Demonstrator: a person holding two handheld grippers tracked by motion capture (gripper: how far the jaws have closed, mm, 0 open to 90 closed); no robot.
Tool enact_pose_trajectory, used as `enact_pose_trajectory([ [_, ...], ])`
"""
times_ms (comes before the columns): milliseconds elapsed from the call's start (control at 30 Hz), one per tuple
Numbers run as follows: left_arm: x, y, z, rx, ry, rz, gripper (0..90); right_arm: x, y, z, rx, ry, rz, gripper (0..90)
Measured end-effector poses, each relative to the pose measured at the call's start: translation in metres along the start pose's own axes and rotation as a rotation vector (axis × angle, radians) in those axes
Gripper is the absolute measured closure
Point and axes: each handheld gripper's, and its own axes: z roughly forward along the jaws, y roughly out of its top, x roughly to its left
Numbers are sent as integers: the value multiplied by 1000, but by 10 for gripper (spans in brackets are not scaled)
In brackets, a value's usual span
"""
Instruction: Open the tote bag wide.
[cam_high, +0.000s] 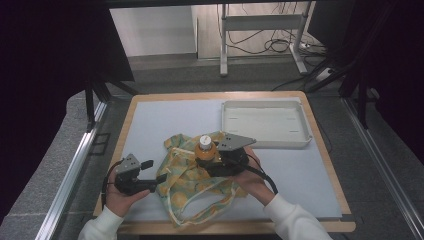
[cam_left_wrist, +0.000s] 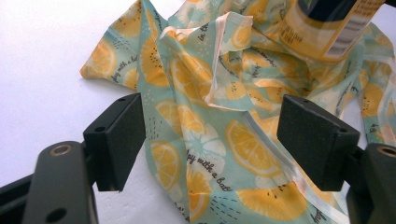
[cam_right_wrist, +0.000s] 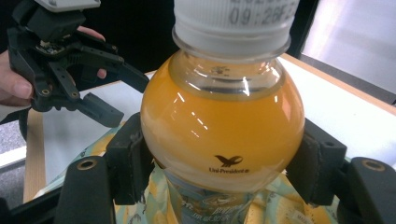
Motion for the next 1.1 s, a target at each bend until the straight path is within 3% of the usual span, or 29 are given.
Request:
enact_pose_trajectory([
  [767, 0, 0, 0, 2, 5, 7, 239, -6, 22, -18, -61, -8, 5, 317],
  [1100, 2, -1, 1, 10, -1, 9, 239, -15, 35, -30, -101, -24, 7, 317],
])
